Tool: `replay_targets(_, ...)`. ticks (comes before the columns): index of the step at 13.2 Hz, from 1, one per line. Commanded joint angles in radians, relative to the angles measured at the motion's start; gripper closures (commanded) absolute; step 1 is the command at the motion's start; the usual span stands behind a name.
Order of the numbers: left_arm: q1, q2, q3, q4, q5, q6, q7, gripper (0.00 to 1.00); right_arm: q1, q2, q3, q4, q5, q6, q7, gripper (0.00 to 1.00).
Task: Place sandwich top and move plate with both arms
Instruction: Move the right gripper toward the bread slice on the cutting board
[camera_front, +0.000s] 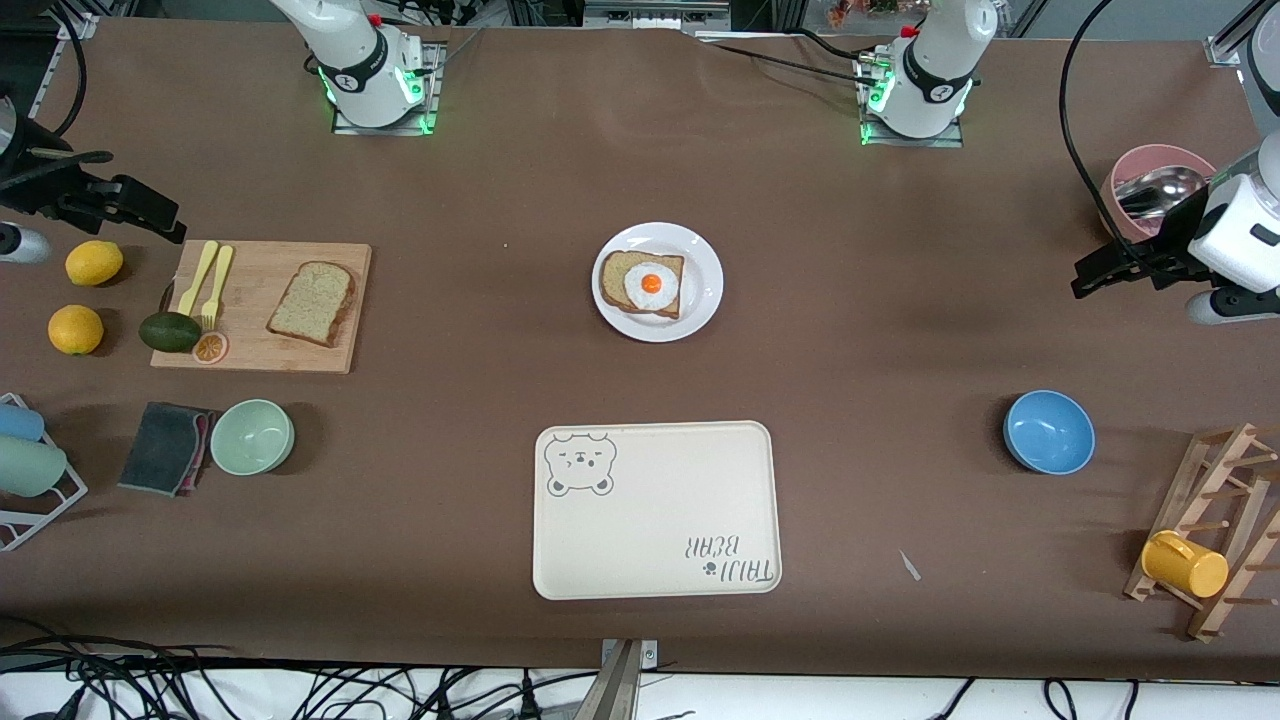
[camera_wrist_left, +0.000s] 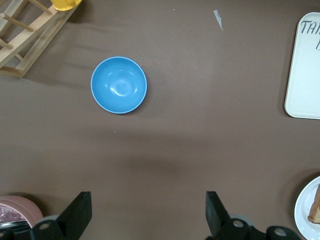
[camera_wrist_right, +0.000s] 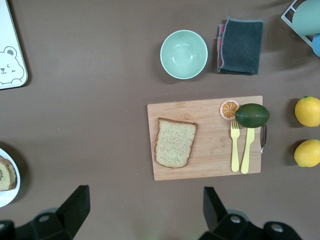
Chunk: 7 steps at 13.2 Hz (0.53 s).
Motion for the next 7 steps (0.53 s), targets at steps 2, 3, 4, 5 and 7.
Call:
replay_targets(2, 0.003, -0.001, -0.002, 0.000, -0.009, 0.010, 0.006, 0.00, -0.006, -0.005, 0.009, -0.001, -0.014, -0.007, 0.013, 0.00)
replay_targets(3, 0.003, -0.001, -0.002, -0.002, -0.009, 0.010, 0.006, 0.00, -0.004, -0.005, 0.009, -0.001, -0.012, -0.007, 0.013, 0.00)
replay_targets(4, 0.003, 0.000, -0.002, 0.000, -0.010, 0.010, 0.006, 0.00, -0.004, -0.005, 0.010, -0.003, -0.010, -0.005, 0.011, 0.00)
replay_targets(5, 0.001, 0.003, -0.002, 0.003, -0.010, 0.010, 0.006, 0.00, -0.003, -0.005, 0.013, -0.003, -0.010, 0.001, 0.013, 0.00)
replay_targets(7, 0.001, 0.003, -0.002, 0.003, -0.010, 0.015, 0.006, 0.00, -0.003, 0.002, 0.036, -0.003, -0.014, 0.028, 0.013, 0.00)
